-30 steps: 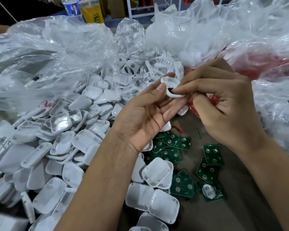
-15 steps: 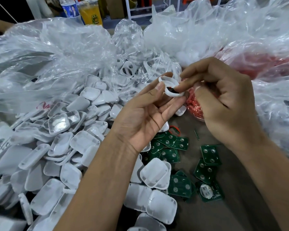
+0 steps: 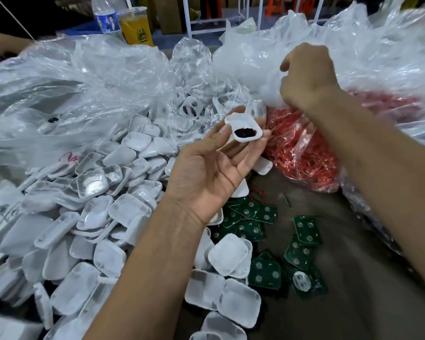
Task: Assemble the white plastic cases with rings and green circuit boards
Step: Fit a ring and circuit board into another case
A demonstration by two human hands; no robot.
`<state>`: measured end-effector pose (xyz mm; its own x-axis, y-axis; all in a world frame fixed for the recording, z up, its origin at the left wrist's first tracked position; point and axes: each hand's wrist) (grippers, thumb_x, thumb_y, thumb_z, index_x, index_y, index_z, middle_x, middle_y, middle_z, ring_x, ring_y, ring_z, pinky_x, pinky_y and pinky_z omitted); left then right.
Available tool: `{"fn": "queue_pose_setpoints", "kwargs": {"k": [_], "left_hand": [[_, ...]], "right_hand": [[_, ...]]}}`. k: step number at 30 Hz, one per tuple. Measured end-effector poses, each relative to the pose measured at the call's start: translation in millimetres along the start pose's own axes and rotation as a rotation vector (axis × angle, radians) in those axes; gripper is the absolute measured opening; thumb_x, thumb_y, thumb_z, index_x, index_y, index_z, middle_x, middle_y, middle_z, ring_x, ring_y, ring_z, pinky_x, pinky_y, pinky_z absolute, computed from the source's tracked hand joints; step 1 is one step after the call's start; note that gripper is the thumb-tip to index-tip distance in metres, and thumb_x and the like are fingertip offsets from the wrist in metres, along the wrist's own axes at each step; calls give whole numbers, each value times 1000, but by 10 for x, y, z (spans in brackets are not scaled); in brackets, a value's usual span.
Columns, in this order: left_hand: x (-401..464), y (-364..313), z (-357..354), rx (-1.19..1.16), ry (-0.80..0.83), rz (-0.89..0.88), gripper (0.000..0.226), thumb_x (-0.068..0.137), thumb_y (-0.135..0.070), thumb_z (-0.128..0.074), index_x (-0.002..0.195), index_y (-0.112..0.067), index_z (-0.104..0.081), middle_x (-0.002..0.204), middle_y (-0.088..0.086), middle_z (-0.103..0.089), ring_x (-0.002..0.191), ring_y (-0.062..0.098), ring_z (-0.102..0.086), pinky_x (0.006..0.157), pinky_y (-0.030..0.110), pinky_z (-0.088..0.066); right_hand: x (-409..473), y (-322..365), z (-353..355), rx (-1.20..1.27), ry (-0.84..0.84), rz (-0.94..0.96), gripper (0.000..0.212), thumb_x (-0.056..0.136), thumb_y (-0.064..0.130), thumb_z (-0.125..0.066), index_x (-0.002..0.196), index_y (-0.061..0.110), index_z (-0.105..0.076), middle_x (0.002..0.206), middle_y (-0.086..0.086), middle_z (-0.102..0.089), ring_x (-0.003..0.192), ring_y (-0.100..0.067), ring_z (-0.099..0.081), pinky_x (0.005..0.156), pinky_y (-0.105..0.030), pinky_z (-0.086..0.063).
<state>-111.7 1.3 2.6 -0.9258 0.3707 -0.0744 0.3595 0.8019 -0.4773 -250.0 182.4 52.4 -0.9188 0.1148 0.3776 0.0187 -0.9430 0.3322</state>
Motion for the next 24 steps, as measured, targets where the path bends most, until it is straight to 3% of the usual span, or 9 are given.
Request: {"fn": "queue_pose_setpoints", "kwargs": {"k": [3,8,12,14,16,18,24], "left_hand": [[4,-3,-4,7,-5,-1,50,91,-4,-57,141,0,-56,127,30,-66,109,41,-71,94,40,-60],[0,-19,-6,-35,-12,-1,59,88,-1,-58,147,1,-51,127,32,-65,107,44,-70,94,42,-60],[-13,-27,-15,-17,-3,-17,57,89,-1,-58,145,1,-52,124,31,-67,108,42,-70,96,42,-59],[-16,-31,-13,-21,-12,-24,55,89,-1,-58,144,1,-53,123,31,-67,109,42,-70,96,42,-59],[-9,-38,-11,-39,-31,-24,56,87,-1,-59,144,1,-54,123,31,-67,112,43,-68,95,42,-60],[1,-42,-7,-46,-61,-35,61,85,-2,-61,146,0,-52,122,31,-67,112,43,-68,93,42,-61],[-17,-62,5,-55,-65,-63,54,85,-2,-62,139,0,-59,121,30,-69,105,43,-71,87,41,-63]], "right_hand": [[127,5,-98,-98,98,-6,35,89,-2,-63,123,1,-70,125,-28,-65,118,-46,-62,101,-43,-53],[152,-57,-88,-8,-23,-38,25,90,2,-68,114,5,-76,115,-24,-71,108,-42,-68,98,-44,-57],[80,-76,61,170,-207,-112,12,94,17,-74,105,17,-78,108,-15,-75,100,-32,-73,91,-36,-58],[-11,-60,162,350,-268,-99,12,92,22,-74,103,18,-75,101,-10,-77,92,-27,-75,82,-34,-60],[-191,-23,236,589,-277,-48,10,90,20,-75,98,17,-70,92,-6,-77,77,-20,-76,64,-29,-56],[-422,0,259,678,-249,5,12,89,16,-77,96,16,-67,86,-5,-75,68,-16,-76,54,-25,-51],[-1084,-99,122,776,-153,53,16,86,19,-83,98,25,-76,80,7,-78,68,-7,-75,66,-28,-61]]}}
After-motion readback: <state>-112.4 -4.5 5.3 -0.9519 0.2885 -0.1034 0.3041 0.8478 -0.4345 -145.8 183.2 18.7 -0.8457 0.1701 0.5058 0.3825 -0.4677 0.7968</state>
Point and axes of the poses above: each hand's wrist, its own x-axis towards the middle knuckle, its own z-axis out of the back of the hand, y = z × x
